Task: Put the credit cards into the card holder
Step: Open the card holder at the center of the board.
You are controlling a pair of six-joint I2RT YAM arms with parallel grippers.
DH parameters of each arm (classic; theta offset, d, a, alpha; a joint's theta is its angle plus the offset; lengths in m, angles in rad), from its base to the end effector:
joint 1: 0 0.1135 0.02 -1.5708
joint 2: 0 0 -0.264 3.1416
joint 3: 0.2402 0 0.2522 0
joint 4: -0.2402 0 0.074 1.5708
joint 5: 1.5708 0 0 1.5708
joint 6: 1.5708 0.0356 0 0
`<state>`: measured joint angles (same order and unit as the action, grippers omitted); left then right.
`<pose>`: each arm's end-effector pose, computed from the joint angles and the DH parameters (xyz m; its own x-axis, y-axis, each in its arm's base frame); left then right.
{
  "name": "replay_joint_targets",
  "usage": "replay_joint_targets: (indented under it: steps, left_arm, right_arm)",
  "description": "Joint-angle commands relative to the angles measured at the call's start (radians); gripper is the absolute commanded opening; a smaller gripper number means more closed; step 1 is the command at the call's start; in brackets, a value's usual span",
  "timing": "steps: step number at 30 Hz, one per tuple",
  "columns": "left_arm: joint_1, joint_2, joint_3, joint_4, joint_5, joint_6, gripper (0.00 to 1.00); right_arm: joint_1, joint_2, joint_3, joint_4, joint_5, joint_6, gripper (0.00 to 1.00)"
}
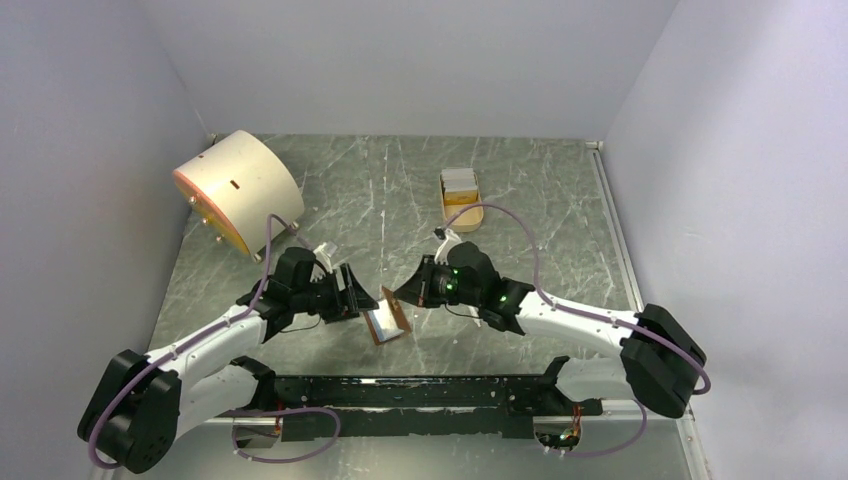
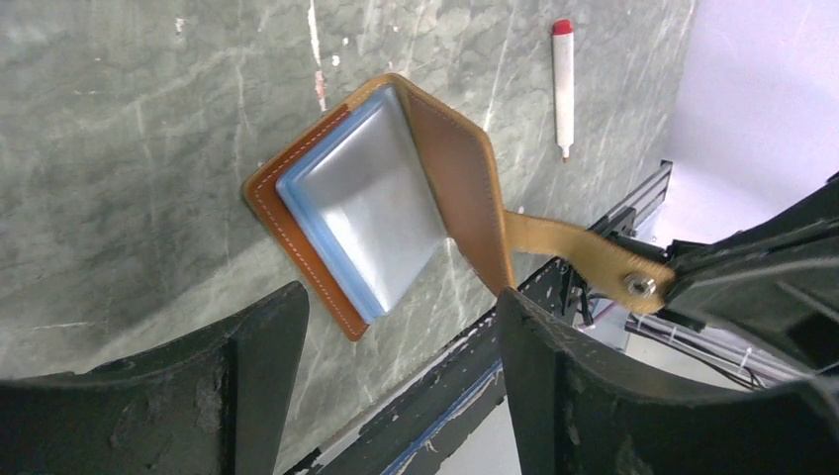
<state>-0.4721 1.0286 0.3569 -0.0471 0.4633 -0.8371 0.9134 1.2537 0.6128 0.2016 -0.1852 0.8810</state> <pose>0.1642 -0.1017 0.1645 -0.9173 -0.2776 -0.2854 0.0374 0.6535 -0.7560 0.1589 0.2166 0.2196 -0.8441 0.1473 -0.5155 -0.3595 0.5580 0.7480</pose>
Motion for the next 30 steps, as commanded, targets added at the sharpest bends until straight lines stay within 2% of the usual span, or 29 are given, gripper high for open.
replay_joint_targets:
  steps: [1, 5, 10, 30]
  left_arm:
    - [0.007, -0.003, 0.018, -0.048, -0.060, 0.026, 0.73]
    - [0.008, 0.003, 0.012, -0.055, -0.062, 0.023, 0.70]
    - [0.007, 0.044, -0.001, 0.012, -0.009, 0.024, 0.72]
    - [0.007, 0.151, 0.006, 0.066, -0.002, 0.026, 0.78]
  right_arm:
    - [-0.047, -0.058, -0.037, -0.061, 0.049, -0.027, 0.00]
    - [-0.118, -0.086, -0.087, -0.083, 0.021, -0.038, 0.00]
    - [-0.173, -0.106, -0.123, -0.102, -0.001, -0.059, 0.00]
    - [-0.253, -0.117, -0.195, -0.134, 0.008, -0.092, 0.00]
